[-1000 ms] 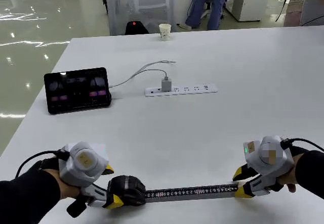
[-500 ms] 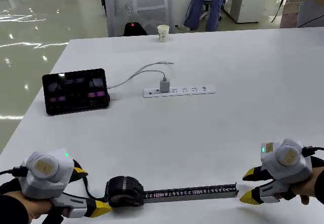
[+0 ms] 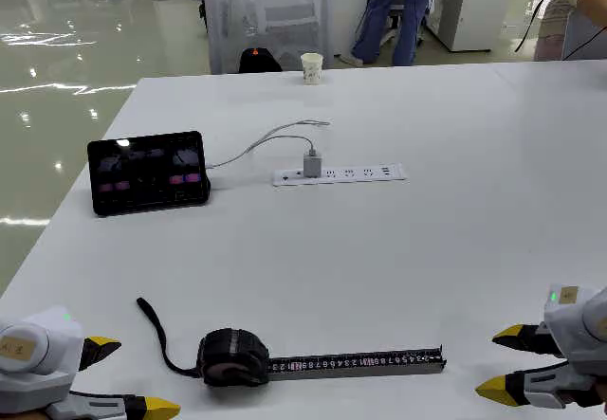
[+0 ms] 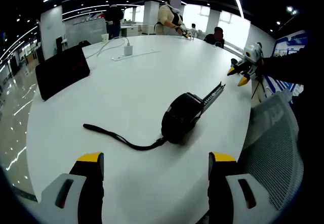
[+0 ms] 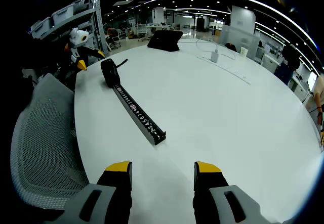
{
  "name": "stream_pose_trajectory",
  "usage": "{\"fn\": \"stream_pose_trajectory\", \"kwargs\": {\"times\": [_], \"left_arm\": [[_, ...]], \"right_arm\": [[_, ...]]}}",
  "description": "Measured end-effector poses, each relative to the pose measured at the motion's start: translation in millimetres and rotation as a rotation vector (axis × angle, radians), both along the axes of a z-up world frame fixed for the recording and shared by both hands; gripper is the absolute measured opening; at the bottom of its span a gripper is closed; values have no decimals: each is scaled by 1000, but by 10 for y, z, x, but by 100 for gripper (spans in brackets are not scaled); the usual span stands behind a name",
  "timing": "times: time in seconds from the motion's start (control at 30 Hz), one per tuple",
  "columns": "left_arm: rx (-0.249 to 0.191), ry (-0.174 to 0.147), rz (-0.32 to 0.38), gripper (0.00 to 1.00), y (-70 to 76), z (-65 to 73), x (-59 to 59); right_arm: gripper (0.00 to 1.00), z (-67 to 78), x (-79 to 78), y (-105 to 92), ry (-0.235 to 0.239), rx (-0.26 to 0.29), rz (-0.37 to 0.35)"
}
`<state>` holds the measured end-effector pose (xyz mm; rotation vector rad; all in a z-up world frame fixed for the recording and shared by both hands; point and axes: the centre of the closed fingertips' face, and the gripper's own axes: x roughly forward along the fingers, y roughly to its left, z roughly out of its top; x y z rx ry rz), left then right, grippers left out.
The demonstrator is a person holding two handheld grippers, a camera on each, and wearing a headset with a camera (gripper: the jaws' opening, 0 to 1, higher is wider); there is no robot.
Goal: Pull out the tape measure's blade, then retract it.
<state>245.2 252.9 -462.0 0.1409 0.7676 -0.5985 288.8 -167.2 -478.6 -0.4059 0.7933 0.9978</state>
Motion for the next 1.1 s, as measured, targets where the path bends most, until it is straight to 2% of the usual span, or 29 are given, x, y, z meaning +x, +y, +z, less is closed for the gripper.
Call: {"fn": "stream_pose_trajectory", "kwargs": {"times": [0.03,0.17,0.3,0.33,0.5,0.57,0.6,0.67,0.73,0.8,0.93,0.97,1.1], "left_arm": [[-2,-9,7,83,5,13,-12],[-22,-35,34,85,23,36,-50],[-35,-55,41,89,0,34,-75],[-39,-64,44,90,-6,39,-73],[-38,-90,44,97,-18,55,-60],[-24,-97,35,98,-20,48,-73],[-24,-106,24,99,-35,53,-92],[-40,-106,21,99,-61,54,-120],[-14,-117,21,99,-38,40,-126],[-20,-105,25,99,-38,31,-144],[-16,-105,28,99,-20,34,-158],[-16,-106,30,99,-24,41,-164],[-16,-113,36,99,-41,84,-168]], "right_arm": [[47,2,-9,-4,-6,16,-9],[50,-24,-66,-91,-18,16,-41],[64,4,-89,-165,-32,27,-83],[62,28,-112,-181,-44,27,-86],[67,46,-178,-263,-56,14,-90],[68,60,-235,-258,-44,15,-86],[70,60,-237,-261,-52,16,-86],[75,82,-234,-276,-54,24,-94],[80,117,-244,-274,-69,34,-100],[86,138,-270,-279,-80,34,-102],[97,174,-331,-280,-97,42,-95],[99,184,-326,-305,-117,31,-98],[99,188,-347,-345,-120,41,-118]]}}
